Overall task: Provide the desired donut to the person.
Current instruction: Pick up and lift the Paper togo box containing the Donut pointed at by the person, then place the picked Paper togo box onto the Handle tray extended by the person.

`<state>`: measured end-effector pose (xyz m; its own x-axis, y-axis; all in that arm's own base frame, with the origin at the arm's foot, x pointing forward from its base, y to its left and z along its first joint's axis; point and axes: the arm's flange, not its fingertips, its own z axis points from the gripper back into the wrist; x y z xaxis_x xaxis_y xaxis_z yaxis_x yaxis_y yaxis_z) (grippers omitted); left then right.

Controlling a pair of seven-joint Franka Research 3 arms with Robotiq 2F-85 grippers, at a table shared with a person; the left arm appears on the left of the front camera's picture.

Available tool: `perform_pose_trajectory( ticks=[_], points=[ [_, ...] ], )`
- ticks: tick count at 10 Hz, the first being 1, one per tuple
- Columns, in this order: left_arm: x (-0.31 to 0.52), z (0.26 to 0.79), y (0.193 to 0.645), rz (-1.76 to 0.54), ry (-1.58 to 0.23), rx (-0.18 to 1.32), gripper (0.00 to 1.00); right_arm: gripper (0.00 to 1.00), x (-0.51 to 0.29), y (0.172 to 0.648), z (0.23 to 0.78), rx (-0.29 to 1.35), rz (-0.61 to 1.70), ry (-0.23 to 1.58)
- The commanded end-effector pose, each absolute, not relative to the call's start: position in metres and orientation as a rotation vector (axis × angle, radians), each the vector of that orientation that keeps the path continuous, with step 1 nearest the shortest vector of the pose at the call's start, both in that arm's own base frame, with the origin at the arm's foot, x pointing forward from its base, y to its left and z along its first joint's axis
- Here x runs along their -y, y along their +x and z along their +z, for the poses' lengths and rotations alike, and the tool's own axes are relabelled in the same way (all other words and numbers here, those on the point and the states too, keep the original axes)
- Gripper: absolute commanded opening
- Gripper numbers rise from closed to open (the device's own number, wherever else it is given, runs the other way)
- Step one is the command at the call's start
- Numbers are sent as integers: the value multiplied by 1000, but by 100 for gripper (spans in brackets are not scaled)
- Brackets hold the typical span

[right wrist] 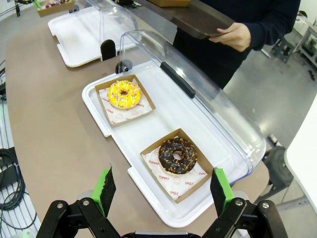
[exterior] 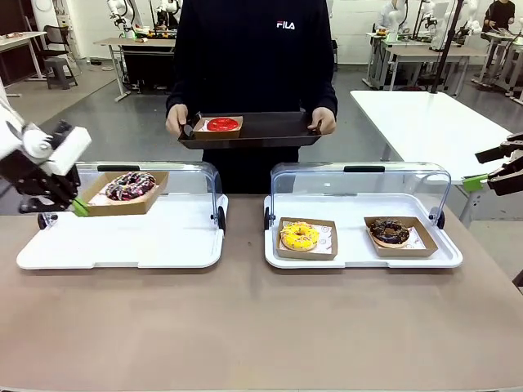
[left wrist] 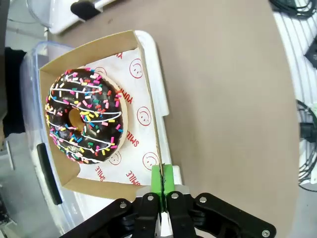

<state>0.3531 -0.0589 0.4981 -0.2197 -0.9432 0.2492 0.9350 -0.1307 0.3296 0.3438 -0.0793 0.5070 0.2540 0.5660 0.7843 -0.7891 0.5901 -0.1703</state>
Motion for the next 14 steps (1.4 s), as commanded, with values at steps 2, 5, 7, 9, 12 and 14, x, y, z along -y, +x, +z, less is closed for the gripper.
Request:
perform_pose_trajectory(
  ticks=[2, 5, 7, 9, 12, 14],
  points=[
    [49, 531, 327, -1714, 24, 503, 0, 100, 79, 345, 504, 943, 941, 296],
    [52, 563, 330, -1709, 99, 484, 0, 100, 79, 345, 504, 943, 941, 296],
    [54, 571, 334, -1724, 94, 482, 0, 100, 79, 345, 504, 943, 941, 296],
    [51, 569, 330, -1731, 95, 518, 0, 100, 79, 345, 504, 943, 941, 296],
    [51, 569, 330, -1731, 95, 518, 0, 100, 79, 345, 504, 943, 941, 296],
    [51, 569, 330, -1731, 95, 518, 0, 100, 79, 345, 504, 943, 941, 296]
  ],
)
